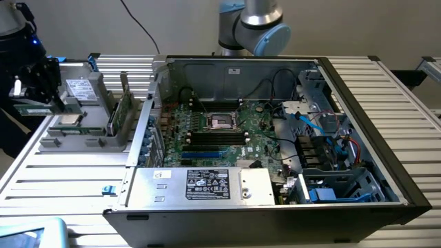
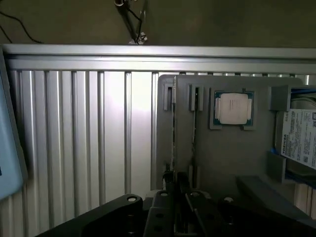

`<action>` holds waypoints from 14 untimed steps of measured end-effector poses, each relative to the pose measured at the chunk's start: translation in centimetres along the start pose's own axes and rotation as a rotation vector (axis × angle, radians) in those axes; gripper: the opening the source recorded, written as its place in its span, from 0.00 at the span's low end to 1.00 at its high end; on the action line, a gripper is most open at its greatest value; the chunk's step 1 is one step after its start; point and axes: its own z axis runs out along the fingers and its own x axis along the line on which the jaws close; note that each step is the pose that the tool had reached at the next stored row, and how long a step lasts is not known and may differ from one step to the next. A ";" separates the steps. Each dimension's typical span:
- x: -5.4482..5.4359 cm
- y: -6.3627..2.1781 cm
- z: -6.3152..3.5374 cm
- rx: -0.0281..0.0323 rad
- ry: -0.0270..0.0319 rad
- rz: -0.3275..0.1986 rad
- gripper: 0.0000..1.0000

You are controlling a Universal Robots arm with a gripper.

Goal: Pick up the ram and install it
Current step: 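Pick up the ram and move it above insertion slot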

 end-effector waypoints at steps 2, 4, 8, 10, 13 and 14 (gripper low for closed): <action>0.0 -0.42 -0.90 0.0001 -0.0001 0.000 0.15; 0.0 -1.08 -1.77 0.0003 -0.0002 0.000 0.15; 0.1 -2.67 -3.60 0.0001 -0.0015 0.000 0.15; 0.1 -3.51 -4.51 0.0002 -0.0021 0.000 0.15; 0.1 -4.76 -5.86 0.0001 -0.0024 0.000 0.15; 0.1 -5.20 -6.26 0.0002 -0.0025 0.000 0.15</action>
